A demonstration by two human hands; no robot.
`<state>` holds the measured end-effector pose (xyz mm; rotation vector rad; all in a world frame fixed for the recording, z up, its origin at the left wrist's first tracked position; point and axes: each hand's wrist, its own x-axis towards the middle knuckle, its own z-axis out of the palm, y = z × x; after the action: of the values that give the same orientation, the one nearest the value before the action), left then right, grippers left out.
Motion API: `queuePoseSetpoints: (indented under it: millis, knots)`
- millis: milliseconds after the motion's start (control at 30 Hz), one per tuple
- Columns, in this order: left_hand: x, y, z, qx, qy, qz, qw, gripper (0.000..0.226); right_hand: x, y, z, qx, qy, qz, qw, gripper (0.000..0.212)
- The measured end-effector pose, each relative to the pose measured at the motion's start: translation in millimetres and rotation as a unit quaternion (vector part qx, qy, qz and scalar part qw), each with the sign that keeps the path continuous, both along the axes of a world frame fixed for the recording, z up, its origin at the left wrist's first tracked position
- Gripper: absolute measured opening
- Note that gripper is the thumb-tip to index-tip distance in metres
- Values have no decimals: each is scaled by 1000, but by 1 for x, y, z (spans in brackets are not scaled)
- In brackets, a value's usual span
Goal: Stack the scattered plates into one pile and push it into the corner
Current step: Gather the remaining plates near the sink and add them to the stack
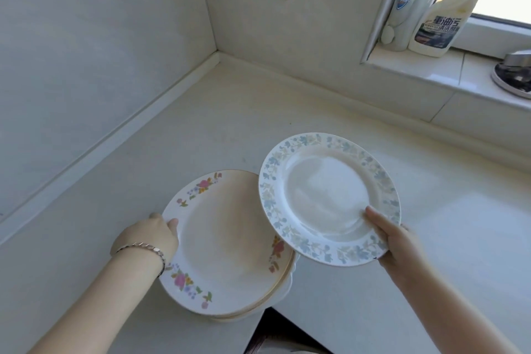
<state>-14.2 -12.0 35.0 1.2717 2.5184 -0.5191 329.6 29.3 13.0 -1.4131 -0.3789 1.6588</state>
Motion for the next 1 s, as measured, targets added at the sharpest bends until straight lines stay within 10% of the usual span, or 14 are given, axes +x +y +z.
queuePoseSetpoints:
  millis: [200,333,500,1000]
  knots:
    - [-2,-16,-7,131,-88,40,987,40,-8,-4,8,31,-36,21,999,10]
    - [6,-35,-22,342,-356,158,855,44,-22,-4,15,44,-63,61,995,8]
    - [18,-35,-19,427,-425,272,750,40,-49,-6,11,13,-61,129,990,7]
    - [13,-34,-29,451,-463,287,707,37,-88,-14,4,154,-286,250,912,11]
